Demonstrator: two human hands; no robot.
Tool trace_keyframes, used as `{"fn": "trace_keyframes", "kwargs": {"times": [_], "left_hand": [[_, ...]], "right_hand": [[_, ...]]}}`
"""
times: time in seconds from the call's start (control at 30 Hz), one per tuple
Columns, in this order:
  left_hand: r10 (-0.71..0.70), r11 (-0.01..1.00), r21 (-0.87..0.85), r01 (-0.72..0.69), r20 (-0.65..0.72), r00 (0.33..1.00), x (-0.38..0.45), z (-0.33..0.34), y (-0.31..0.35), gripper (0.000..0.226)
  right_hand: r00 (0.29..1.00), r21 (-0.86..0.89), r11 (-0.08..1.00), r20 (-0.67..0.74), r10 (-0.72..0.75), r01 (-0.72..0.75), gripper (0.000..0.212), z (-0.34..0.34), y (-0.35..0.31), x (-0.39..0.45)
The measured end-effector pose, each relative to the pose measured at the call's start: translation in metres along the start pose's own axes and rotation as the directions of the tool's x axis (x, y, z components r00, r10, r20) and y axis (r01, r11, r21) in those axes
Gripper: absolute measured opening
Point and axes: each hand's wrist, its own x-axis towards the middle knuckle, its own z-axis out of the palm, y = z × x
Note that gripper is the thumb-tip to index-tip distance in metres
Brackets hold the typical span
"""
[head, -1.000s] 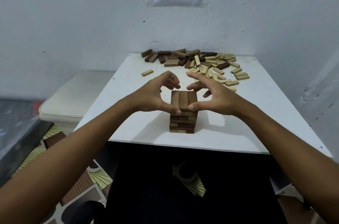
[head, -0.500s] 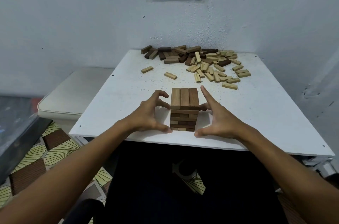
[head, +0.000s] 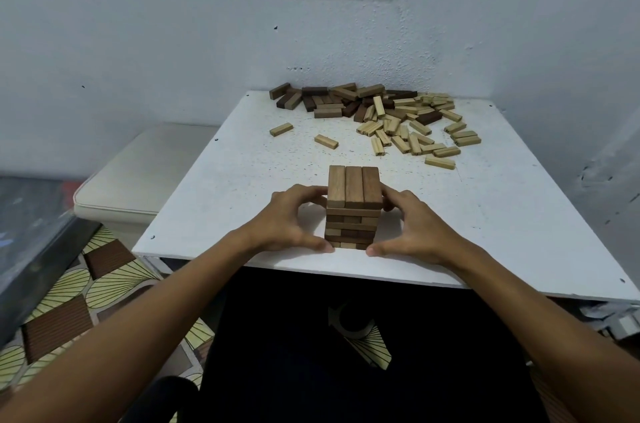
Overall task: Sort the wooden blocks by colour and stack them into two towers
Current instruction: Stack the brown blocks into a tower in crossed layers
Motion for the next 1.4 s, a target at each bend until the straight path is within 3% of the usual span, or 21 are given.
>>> {"fn": "trace_keyframes", "kwargs": {"times": [0.1,0.17,0.47,0.8,1.4], "left_hand": [[-0.016,1.000,0.003,0.016,-0.009,1.000,0.000,0.001,-0.002,0.084],[-0.018,1.000,0.000,0.018,-0.014,1.000,0.000,0.002,-0.002,0.095],[-0.007,0.999,-0.046,0.004,-0.074,0.997,0.000,0.016,0.004,0.136],[0.003,0.991,-0.137,-0.010,-0.051,0.999,0.000,0.019,0.009,0.135],[0.022,0.982,-0.188,-0.025,-0.018,1.000,0.004,0.018,0.015,0.133]], "right_hand": [[1.000,-0.001,1.000,0.007,0.006,-0.006,0.095,-0.001,-0.002,0.000],[1.000,-0.004,1.000,0.009,0.007,-0.007,0.097,-0.001,-0.003,0.001],[0.997,0.054,0.997,-0.052,0.063,-0.060,0.146,0.012,-0.003,0.000],[0.987,0.084,0.994,-0.141,0.078,-0.067,0.153,0.020,-0.008,-0.001],[0.998,0.225,0.974,-0.046,0.031,-0.020,0.148,0.017,-0.011,0.002]]}}
